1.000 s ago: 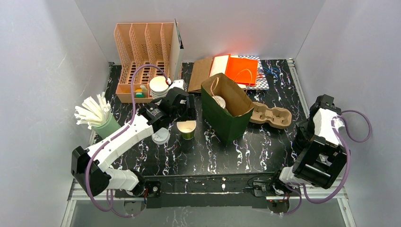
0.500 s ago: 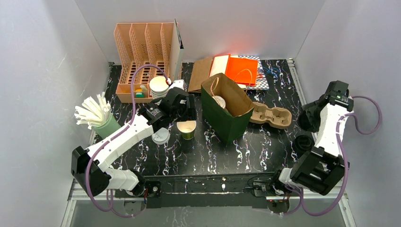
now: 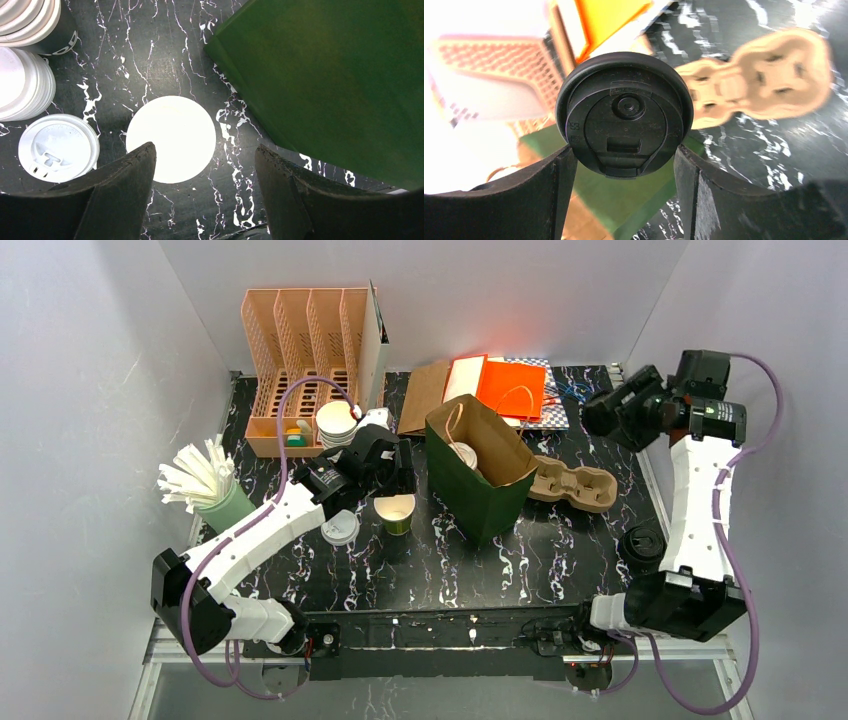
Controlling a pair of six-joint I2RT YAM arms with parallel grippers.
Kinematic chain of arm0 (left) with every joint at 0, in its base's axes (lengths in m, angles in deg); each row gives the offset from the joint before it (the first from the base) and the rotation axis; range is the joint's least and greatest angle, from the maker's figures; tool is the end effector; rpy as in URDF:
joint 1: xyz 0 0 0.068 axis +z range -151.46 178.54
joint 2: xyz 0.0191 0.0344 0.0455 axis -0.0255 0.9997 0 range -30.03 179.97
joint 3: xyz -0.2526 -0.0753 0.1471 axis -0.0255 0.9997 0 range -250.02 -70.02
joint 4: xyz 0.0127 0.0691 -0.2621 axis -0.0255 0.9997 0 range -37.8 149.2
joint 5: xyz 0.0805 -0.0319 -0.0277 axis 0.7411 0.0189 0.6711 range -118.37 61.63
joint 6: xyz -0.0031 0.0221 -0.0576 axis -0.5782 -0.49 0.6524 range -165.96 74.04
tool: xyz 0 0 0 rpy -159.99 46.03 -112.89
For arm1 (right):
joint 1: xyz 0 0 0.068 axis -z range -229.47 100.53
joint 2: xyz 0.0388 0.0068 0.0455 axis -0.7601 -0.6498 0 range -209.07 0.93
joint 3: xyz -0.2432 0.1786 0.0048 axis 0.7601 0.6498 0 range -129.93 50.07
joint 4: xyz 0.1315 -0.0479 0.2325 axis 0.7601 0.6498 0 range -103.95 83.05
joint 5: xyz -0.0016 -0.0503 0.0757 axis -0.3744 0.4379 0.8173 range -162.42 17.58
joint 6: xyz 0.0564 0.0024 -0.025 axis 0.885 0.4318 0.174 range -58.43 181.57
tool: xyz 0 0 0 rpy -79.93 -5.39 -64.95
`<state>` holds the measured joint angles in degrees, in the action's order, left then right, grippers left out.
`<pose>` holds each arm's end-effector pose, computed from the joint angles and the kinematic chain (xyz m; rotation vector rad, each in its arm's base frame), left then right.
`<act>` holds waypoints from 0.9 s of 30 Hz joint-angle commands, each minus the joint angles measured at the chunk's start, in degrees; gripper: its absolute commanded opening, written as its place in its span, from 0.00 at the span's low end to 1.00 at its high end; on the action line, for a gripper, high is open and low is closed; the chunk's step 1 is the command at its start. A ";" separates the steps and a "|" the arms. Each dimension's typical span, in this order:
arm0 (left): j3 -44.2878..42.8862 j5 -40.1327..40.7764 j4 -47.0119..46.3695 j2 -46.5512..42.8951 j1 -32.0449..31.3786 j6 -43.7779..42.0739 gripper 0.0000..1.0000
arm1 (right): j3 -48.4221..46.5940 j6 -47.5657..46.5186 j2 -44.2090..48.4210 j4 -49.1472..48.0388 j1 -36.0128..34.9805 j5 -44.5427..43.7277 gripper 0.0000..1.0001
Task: Pack the takeout coffee
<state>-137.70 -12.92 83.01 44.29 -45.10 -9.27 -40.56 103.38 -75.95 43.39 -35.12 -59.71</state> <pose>0.2225 -0.1952 0.3541 -0.0137 2.2393 -0.4800 0.2679 -0.0579 0.4362 1.0112 2.1346 0.4951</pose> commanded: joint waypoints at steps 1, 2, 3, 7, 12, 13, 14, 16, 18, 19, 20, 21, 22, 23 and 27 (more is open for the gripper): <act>-0.84 1.46 0.59 -1.83 -0.17 1.11 0.69 | -6.42 -0.87 1.21 -7.41 -5.81 9.10 0.61; -0.65 1.78 0.64 -1.97 -0.17 1.45 0.69 | -7.24 -1.31 1.56 -8.84 -7.66 9.29 0.60; -0.62 2.06 0.66 -2.06 -0.21 1.75 0.69 | -8.10 -2.00 2.02 -9.88 -9.93 8.75 0.60; -0.85 3.31 1.03 -2.16 -0.14 2.23 0.69 | -8.38 -5.15 4.23 -14.62 -18.11 7.85 0.58; -0.65 5.17 1.99 -2.97 -0.18 2.46 0.69 | -9.81 -11.66 4.51 -15.39 -28.20 4.75 0.54; -0.69 5.46 2.14 -3.15 -0.18 2.36 0.69 | -10.31 -12.94 4.34 -15.41 -31.21 3.01 0.53; -0.84 5.92 2.56 -3.33 -0.18 2.30 0.69 | -10.57 -14.13 4.29 -15.71 -34.33 1.32 0.53; -1.11 7.03 3.44 -3.80 -0.13 2.14 0.69 | -10.62 -16.27 4.15 -16.84 -40.23 -1.10 0.53; -1.61 8.49 4.47 -4.43 -0.15 1.94 0.69 | -10.82 -18.37 3.05 -17.40 -45.68 -3.21 0.53; -1.70 9.41 5.11 -4.71 -0.16 1.89 0.69 | -11.17 -19.34 2.27 -17.25 -48.45 -4.46 0.52; -1.87 10.20 5.82 -5.17 -0.15 1.89 0.69 | -11.65 -20.27 1.07 -16.78 -51.00 -5.91 0.52; -1.95 11.15 6.52 -5.61 -0.14 1.86 0.69 | -12.42 -21.32 -0.34 -16.10 -53.88 -7.45 0.52; -2.03 12.75 7.79 -6.12 -0.17 2.37 0.70 | -13.26 -22.36 -1.70 -15.10 -57.84 -9.31 0.52; -2.02 14.10 9.02 -6.71 -0.14 3.52 0.69 | -14.10 -23.22 -3.29 -14.57 -60.48 -11.24 0.52; -1.31 17.83 15.47 -9.63 1.23 11.08 0.66 | -15.91 -24.70 -8.34 -13.06 -67.09 -15.95 0.53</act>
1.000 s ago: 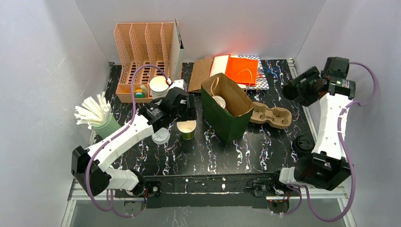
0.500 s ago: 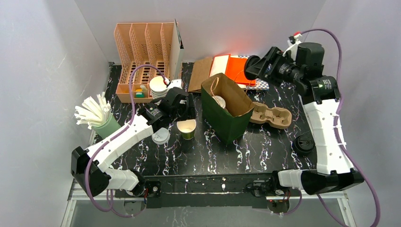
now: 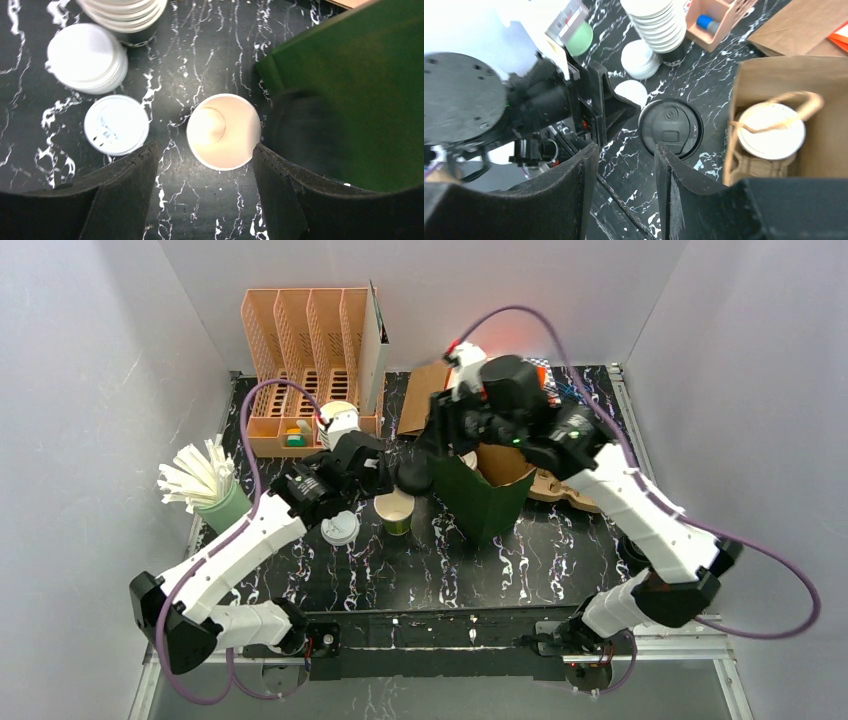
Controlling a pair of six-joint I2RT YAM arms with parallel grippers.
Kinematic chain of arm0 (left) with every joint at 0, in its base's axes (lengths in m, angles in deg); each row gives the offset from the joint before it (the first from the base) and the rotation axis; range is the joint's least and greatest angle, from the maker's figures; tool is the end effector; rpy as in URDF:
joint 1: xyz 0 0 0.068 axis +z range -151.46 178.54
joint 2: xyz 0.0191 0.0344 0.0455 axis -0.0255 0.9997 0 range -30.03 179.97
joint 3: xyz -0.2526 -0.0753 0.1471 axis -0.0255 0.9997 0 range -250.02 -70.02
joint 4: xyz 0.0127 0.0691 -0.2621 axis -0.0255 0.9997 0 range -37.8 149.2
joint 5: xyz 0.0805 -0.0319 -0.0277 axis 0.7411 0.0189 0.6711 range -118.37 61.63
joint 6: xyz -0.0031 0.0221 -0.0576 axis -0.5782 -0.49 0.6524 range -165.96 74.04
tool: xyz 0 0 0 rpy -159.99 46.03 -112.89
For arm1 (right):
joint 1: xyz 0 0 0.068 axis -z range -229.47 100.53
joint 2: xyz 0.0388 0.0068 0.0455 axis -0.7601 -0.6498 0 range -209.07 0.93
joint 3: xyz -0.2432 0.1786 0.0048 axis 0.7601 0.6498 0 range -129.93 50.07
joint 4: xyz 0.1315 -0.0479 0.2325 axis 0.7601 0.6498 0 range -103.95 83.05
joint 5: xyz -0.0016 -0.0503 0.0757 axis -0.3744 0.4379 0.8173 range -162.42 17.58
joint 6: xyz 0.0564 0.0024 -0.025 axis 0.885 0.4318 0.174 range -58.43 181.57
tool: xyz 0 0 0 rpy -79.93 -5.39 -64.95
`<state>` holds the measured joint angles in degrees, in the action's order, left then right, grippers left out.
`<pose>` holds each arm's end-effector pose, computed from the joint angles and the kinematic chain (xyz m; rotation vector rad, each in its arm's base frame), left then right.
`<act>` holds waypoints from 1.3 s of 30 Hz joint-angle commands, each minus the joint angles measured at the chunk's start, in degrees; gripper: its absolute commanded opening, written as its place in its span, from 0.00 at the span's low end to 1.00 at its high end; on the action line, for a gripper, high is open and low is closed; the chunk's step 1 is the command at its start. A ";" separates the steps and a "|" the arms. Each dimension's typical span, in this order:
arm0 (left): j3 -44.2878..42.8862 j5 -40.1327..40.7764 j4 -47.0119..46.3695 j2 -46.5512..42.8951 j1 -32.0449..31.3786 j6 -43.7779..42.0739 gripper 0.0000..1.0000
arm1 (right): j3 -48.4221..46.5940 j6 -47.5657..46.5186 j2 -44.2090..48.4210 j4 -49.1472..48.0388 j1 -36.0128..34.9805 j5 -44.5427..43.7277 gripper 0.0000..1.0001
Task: Pack the takeout coffee
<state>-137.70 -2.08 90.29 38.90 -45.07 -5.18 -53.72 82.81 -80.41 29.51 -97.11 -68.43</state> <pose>0.2029 -0.1649 0.3687 -0.1869 2.1848 -0.3160 0.2008 0.2251 0.5137 -0.5124 1.9714 0.8495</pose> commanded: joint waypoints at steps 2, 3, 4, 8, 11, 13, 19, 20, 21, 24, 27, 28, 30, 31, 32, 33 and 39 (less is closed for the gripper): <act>0.34 5.97 9.61 -7.07 3.71 10.08 0.65 | -3.07 -4.60 -5.82 1.21 -6.38 -7.84 0.53; 1.33 5.35 9.52 -8.40 5.34 10.80 0.64 | -3.35 -4.94 -6.79 1.73 -6.72 -7.83 0.53; 2.15 4.97 9.47 -9.67 6.26 11.12 0.64 | -3.57 -5.28 -7.50 2.17 -6.90 -7.85 0.53; 3.46 4.76 11.37 -12.43 7.93 12.68 0.64 | -0.19 -3.26 -6.63 2.83 -7.01 -7.35 0.54; 5.48 3.91 11.43 -14.00 8.02 12.76 0.63 | 5.25 -2.01 -4.38 2.13 -7.52 -6.13 0.55; 7.02 1.71 9.60 -14.62 8.04 11.52 0.60 | 9.05 -1.69 -3.13 1.74 -8.17 -6.67 0.55; 7.27 -2.38 6.93 -12.45 8.02 7.42 0.55 | 24.50 0.78 3.22 1.63 -15.27 -14.56 0.60; 7.03 -3.17 6.36 -12.34 8.02 6.59 0.54 | 27.22 2.16 4.69 1.49 -16.84 -15.63 0.61; 6.78 -4.31 5.88 -12.33 8.02 5.53 0.54 | 29.72 3.31 6.20 1.65 -18.28 -16.24 0.63; 6.68 -10.14 4.00 -12.94 8.02 0.74 0.54 | 36.59 7.24 10.27 3.10 -22.73 -17.97 0.71; 6.94 -14.85 4.29 -13.81 8.02 -1.53 0.54 | 42.83 10.63 13.16 2.86 -27.04 -18.92 0.75; 7.09 -15.91 4.65 -14.08 8.02 -1.93 0.54 | 44.28 11.15 13.21 2.28 -28.25 -19.41 0.75; 7.63 -16.47 5.82 -14.83 8.04 -1.68 0.54 | 46.17 11.53 11.64 0.81 -30.46 -20.53 0.76; 7.76 -16.21 6.57 -15.19 8.07 -1.40 0.54 | 46.86 11.60 10.19 -0.19 -31.37 -21.03 0.76; 7.82 -15.72 7.35 -15.55 8.03 -1.09 0.54 | 47.50 11.82 8.25 -1.43 -32.11 -21.49 0.75; 7.58 -15.35 8.21 -15.84 8.02 -0.87 0.54 | 48.14 12.19 6.96 -2.77 -32.69 -22.12 0.74; 4.99 -13.02 13.46 -17.23 8.06 -0.87 0.54 | 51.58 13.92 0.50 -10.83 -33.06 -26.16 0.69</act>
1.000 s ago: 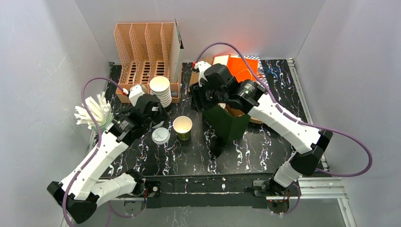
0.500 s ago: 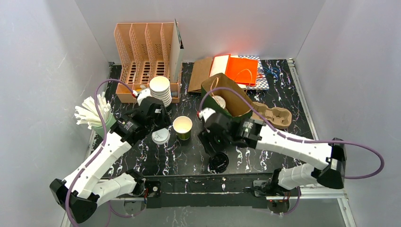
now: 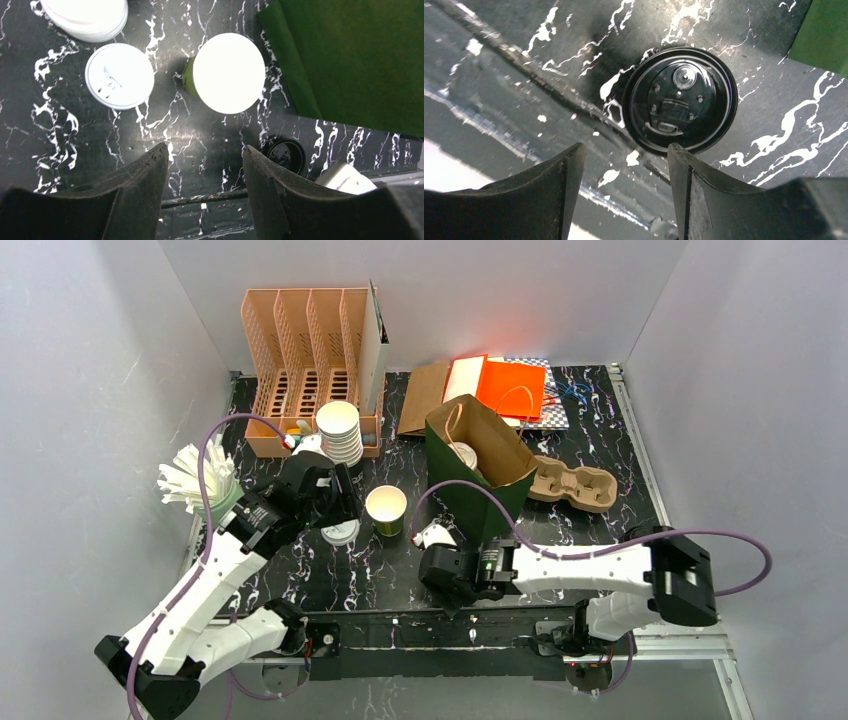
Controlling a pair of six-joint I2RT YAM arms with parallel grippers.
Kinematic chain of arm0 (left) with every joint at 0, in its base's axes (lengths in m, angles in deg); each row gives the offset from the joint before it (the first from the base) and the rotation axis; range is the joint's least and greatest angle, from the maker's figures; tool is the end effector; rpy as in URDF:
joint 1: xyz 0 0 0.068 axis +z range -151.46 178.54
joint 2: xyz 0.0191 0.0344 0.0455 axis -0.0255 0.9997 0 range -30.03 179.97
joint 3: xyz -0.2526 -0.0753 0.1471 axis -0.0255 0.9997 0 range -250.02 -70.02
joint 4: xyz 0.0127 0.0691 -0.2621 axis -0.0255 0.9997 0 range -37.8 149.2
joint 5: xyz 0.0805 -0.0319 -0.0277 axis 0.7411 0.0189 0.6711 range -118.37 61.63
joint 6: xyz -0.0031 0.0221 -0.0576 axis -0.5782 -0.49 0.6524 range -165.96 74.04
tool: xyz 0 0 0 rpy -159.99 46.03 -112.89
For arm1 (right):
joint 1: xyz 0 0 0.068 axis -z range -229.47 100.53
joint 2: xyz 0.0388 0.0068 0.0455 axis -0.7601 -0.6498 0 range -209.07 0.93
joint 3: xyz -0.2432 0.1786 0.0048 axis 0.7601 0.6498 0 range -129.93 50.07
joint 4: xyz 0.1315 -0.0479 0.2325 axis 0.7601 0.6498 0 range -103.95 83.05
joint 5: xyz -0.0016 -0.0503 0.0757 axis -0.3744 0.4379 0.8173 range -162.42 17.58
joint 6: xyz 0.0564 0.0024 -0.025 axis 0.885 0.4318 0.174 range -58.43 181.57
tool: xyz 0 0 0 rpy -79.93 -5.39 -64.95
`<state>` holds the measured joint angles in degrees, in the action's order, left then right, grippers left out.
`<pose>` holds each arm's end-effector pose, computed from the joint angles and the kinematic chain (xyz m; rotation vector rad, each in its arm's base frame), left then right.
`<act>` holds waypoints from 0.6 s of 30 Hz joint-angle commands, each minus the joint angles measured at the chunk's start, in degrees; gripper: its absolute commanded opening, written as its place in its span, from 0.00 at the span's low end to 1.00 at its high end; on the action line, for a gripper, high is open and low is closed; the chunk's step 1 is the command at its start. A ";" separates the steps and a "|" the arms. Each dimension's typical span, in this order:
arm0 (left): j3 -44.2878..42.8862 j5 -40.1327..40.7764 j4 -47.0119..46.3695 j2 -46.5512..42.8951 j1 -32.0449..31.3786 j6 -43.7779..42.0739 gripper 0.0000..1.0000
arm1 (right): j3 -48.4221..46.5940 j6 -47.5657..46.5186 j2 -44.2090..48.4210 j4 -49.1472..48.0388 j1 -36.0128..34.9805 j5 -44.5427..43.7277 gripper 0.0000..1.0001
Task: Pack the takeout coffee
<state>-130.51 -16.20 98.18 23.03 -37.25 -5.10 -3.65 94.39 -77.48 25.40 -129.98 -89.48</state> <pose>0.1537 -0.0988 0.3664 -0.2165 2.2611 -0.4882 0.0580 0.2642 0.2424 -0.9814 2.4457 0.2897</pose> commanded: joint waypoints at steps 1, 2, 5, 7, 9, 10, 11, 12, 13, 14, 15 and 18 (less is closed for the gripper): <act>-2.60 1.33 6.23 -1.52 0.20 -1.04 0.54 | 1.78 2.45 -3.58 -7.28 -0.19 -6.30 0.67; -2.75 1.49 6.78 -1.63 0.20 -1.09 0.54 | 1.85 2.69 -4.84 -7.55 -0.22 -7.54 0.65; -3.45 1.71 7.58 -1.75 0.20 -1.35 0.54 | 1.56 2.56 -8.07 -8.42 -0.19 -9.91 0.60; -4.05 2.23 7.78 -1.58 0.20 -1.69 0.54 | 1.42 1.47 -9.47 -9.53 -0.19 -10.52 0.58; -4.62 2.79 8.02 -1.22 0.20 -2.11 0.54 | 1.26 0.32 -11.05 -10.62 -0.26 -10.56 0.56; -4.87 3.00 8.07 -1.04 0.20 -2.26 0.54 | 1.13 -0.32 -11.56 -11.08 -0.20 -10.50 0.55; -5.02 3.16 8.14 -0.84 0.20 -2.37 0.54 | 0.98 -0.88 -12.62 -11.23 -0.19 -10.43 0.53; -5.25 3.33 8.24 -0.66 0.22 -2.47 0.54 | 0.55 -1.11 -13.31 -11.09 -0.22 -10.49 0.51; -5.43 3.50 8.29 -0.55 0.20 -2.45 0.54 | 0.31 -1.29 -13.88 -10.98 -0.18 -10.61 0.48; -5.52 3.56 8.33 -0.46 0.20 -2.45 0.54 | 0.13 -1.58 -14.15 -11.01 -0.19 -10.49 0.45; -5.56 3.69 8.34 -0.41 0.20 -2.38 0.54 | 0.03 -1.72 -14.29 -11.17 -0.22 -10.37 0.42; -5.12 3.96 8.18 -0.62 0.20 -2.04 0.54 | -0.43 -2.57 -14.14 -12.04 -0.21 -8.94 0.30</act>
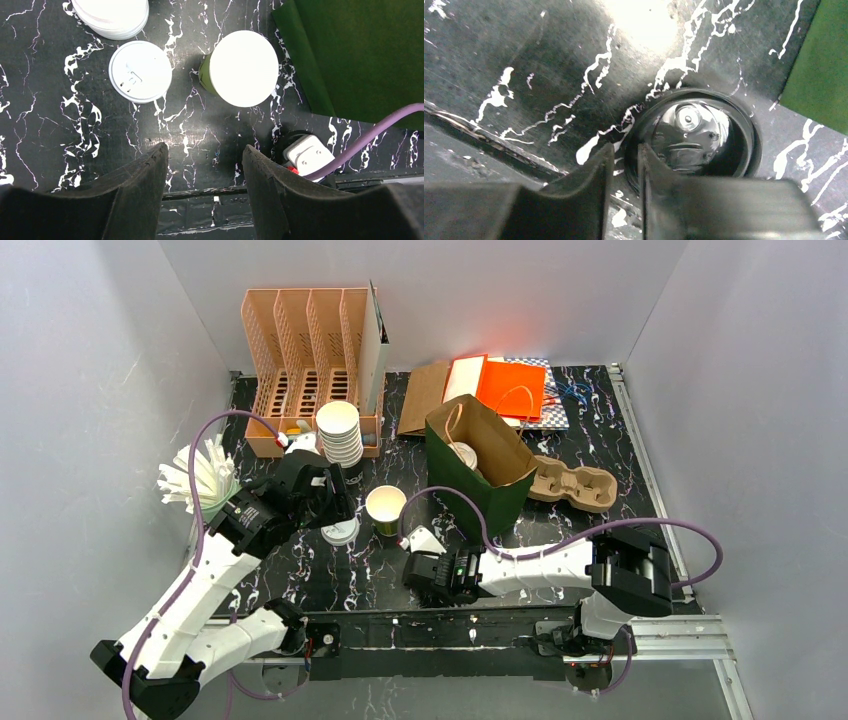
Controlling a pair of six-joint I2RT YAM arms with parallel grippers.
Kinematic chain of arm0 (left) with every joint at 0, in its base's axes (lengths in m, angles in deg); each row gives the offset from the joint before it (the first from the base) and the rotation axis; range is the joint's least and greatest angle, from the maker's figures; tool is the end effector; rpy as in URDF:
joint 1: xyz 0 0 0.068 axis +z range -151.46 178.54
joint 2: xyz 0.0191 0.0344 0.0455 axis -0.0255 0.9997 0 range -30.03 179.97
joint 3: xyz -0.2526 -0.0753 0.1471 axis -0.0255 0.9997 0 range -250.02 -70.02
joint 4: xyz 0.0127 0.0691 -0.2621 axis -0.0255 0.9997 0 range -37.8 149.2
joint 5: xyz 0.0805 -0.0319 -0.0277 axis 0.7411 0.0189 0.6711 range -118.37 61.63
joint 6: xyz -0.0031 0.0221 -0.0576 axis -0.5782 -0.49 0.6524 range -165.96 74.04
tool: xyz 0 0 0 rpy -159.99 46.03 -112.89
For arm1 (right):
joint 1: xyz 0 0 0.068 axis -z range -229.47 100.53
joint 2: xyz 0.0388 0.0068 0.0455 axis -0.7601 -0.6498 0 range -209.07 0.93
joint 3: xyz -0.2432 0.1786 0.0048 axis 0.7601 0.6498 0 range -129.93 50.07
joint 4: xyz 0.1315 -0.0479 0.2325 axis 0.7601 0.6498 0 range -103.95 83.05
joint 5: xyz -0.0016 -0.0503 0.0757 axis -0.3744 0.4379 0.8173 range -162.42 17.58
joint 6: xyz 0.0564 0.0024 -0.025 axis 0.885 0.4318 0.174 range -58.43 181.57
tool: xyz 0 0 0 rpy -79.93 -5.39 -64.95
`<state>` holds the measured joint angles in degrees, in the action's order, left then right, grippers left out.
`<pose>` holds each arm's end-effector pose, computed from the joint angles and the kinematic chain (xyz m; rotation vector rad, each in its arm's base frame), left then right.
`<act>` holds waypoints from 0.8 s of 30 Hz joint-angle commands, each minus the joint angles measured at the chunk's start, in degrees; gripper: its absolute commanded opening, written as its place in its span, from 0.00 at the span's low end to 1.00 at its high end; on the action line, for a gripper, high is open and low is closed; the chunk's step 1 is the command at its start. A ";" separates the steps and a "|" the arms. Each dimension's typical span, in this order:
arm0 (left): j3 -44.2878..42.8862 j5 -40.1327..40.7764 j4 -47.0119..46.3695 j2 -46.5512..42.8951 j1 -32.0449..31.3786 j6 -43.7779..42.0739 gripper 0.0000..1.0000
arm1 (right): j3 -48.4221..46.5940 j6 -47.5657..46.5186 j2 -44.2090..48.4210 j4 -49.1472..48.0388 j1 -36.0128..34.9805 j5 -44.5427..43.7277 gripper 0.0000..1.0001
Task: Pack the takeout coffee
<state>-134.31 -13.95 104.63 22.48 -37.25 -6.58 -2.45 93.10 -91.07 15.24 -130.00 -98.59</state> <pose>0.1441 -0.0897 0.3799 -0.2039 2.2777 -0.4110 0.0709 0.3002 0.1830 -0.9596 2.3759 0.0670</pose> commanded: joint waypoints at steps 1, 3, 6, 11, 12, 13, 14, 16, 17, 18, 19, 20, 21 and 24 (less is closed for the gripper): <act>-0.93 1.75 1.58 -0.19 0.20 -0.45 0.54 | -2.04 -1.48 -0.54 -2.01 -0.18 0.76 0.24; -0.43 1.76 1.25 -0.38 0.20 -0.15 0.54 | -3.78 -1.88 -0.42 -1.46 -0.14 1.75 0.15; 0.02 1.69 0.94 -0.56 0.22 0.47 0.54 | -7.48 -3.16 1.10 -1.32 -0.17 4.12 0.08; 0.84 -3.26 -1.35 -0.73 0.20 -0.09 0.55 | -13.70 -4.16 6.53 -4.48 0.71 12.67 0.01; 1.06 -5.44 -2.39 -0.82 0.20 -0.53 0.56 | -15.05 -3.97 7.78 -5.06 1.53 14.85 0.01; 1.15 -7.90 -3.47 -0.97 0.20 -0.85 0.56 | -16.92 -3.75 9.52 -5.46 2.50 16.88 0.01; 1.12 -10.25 -4.80 -1.12 0.20 -0.97 0.58 | -18.21 -3.18 10.37 -5.64 4.21 19.16 0.01; 1.12 -16.13 -8.30 -1.54 0.20 -0.96 0.62 | -19.93 -1.46 13.94 -7.34 8.89 24.94 0.01; 1.18 -18.63 -10.46 -1.82 0.26 -0.37 0.64 | -20.07 -0.14 15.56 -8.86 11.91 30.73 0.01; 1.11 -20.50 -12.29 -1.91 0.20 0.80 0.67 | -19.81 1.93 17.43 -10.86 14.72 34.14 0.01; 0.97 -21.61 -14.05 -2.03 0.20 2.18 0.71 | -19.34 3.72 19.22 -12.92 17.87 37.44 0.01; 0.96 -22.46 -15.80 -2.05 0.24 3.88 0.74 | -18.64 5.83 20.81 -14.82 20.67 40.02 0.01; 0.98 -23.06 -17.78 -2.12 0.20 5.49 0.76 | -17.95 7.81 22.22 -16.69 23.25 42.24 0.01; 0.33 -22.75 -23.04 -2.27 0.20 8.48 0.85 | -17.31 13.80 24.06 -19.31 30.45 46.47 0.01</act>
<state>-133.27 -32.27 90.53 21.50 -37.21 -2.84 -20.08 97.96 -69.44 2.49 -105.81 -63.91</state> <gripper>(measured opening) 0.809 0.117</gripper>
